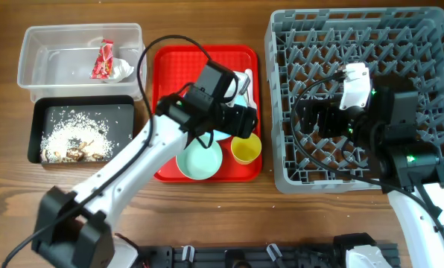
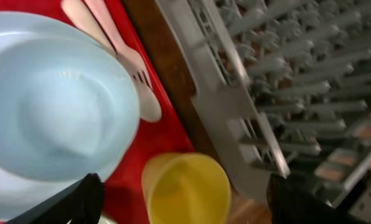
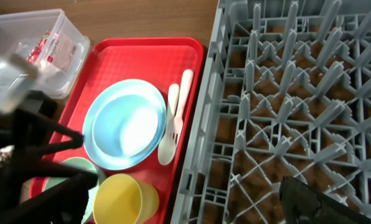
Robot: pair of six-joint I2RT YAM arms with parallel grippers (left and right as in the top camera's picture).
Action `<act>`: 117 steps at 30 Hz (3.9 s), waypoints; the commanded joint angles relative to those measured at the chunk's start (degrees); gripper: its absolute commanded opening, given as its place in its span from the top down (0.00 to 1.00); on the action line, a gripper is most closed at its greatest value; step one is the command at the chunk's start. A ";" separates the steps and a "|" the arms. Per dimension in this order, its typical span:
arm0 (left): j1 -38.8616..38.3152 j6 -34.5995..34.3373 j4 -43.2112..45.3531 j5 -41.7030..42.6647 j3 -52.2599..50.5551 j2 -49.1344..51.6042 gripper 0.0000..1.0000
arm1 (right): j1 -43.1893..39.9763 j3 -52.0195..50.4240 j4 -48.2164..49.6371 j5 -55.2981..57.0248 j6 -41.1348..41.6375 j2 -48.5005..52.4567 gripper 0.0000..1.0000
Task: Sort waste into correct bins and load items into the dishwasher rack
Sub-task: 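Grasp the yellow cup with the left gripper and lift it, then hand the yellow cup from the left gripper to the right gripper, then lower the yellow cup into the dish rack with the right gripper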
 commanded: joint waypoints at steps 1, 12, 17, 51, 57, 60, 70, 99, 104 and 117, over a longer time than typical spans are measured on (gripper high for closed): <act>-1.92 4.22 -4.48 2.36 0.15 1.42 0.16 | 0.07 0.90 -0.42 -1.20 0.55 0.79 0.00; -3.26 -1.44 -6.49 -5.73 0.04 12.17 0.35 | 0.07 0.90 -2.78 -1.18 0.37 1.66 0.00; -3.26 -1.44 -6.27 -5.77 0.04 12.35 0.71 | 0.07 0.90 -2.80 -1.18 0.39 1.73 0.00; 28.85 0.81 -10.36 64.37 5.68 -1.88 0.96 | 1.31 -0.55 33.05 -63.30 1.68 14.25 0.00; 27.15 0.81 -10.36 64.35 5.68 -1.88 0.96 | 5.07 -0.55 40.17 -63.28 4.70 18.18 0.00; 25.94 0.81 -10.32 64.06 5.68 -1.88 0.96 | 6.47 -0.55 43.28 -62.58 5.31 18.69 0.01; 24.17 0.76 -9.38 64.08 5.68 -1.88 0.96 | 9.09 -0.55 46.93 -60.48 8.17 19.12 0.21; 28.57 0.33 -3.89 28.48 5.68 -1.88 0.41 | 1.27 0.35 14.25 -28.26 10.47 9.55 0.42; 27.82 0.35 -7.08 17.29 5.66 -1.88 0.38 | 1.29 5.90 -2.89 -14.25 10.01 4.37 0.41; 27.82 0.37 -11.50 1.90 5.66 -0.20 0.38 | 1.29 14.91 -37.73 8.02 12.52 7.61 0.46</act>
